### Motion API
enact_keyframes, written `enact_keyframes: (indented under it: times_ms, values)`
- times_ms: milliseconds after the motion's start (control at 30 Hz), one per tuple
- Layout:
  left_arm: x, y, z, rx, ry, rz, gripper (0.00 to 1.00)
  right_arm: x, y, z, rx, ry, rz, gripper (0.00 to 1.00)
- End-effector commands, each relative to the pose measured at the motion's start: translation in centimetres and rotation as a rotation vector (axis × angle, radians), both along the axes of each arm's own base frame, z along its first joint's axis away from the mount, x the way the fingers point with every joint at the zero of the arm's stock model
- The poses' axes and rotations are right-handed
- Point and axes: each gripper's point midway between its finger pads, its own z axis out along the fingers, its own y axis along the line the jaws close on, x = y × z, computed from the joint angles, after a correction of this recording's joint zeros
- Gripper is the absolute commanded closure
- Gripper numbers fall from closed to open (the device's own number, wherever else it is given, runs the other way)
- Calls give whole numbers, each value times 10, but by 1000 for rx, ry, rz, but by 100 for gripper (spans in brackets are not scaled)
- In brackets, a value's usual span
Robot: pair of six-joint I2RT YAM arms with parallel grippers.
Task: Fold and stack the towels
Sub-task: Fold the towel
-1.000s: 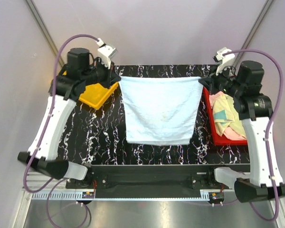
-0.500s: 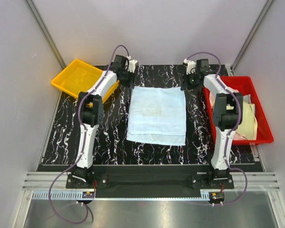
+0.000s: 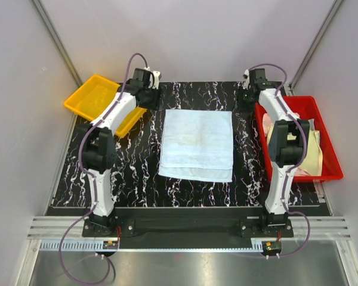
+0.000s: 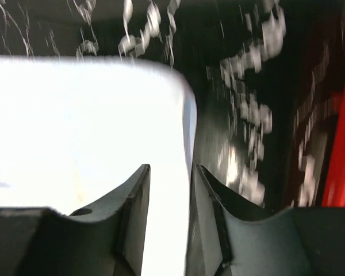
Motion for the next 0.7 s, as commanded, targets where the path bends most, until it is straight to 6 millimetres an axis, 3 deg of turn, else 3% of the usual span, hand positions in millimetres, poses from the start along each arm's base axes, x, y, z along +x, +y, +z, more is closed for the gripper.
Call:
enact_keyframes:
  times_ms: [0, 33, 67, 133, 167, 200, 233, 267, 300, 400, 667]
  values:
    - [-62, -17, 38, -54, 12, 47, 47, -75, -1, 36, 34, 92, -229, 58]
    - [-87, -12, 10, -40, 96, 67, 48, -89, 0, 34, 30, 103, -236, 58]
    - [-101, -13, 8, -75, 127, 113, 50, -116, -1, 10, 10, 164, -241, 58]
    - [-125, -15, 12, -150, 130, 107, 50, -142, 2, 15, 10, 149, -246, 58]
    - [-149, -12, -15, -155, 202, 121, 50, -164, 2, -6, 10, 198, -242, 58]
    - [-157, -23, -4, -231, 182, 68, 50, -173, 5, -11, 28, 206, -247, 58]
    - [-165, -24, -11, -247, 198, 60, 50, -182, 9, -9, 55, 195, -235, 58]
    - [-178, -25, -30, -273, 243, 79, 50, -196, 10, -23, 60, 218, -238, 59]
    - [-187, -34, -30, -330, 266, 46, 51, -201, 13, -21, 78, 205, -233, 59]
    - [-205, -40, -55, -348, 338, 61, 52, -213, 18, -34, 100, 220, -239, 60]
    - [-206, -43, -78, -315, 358, 101, 50, -220, 33, -59, 118, 251, -220, 60]
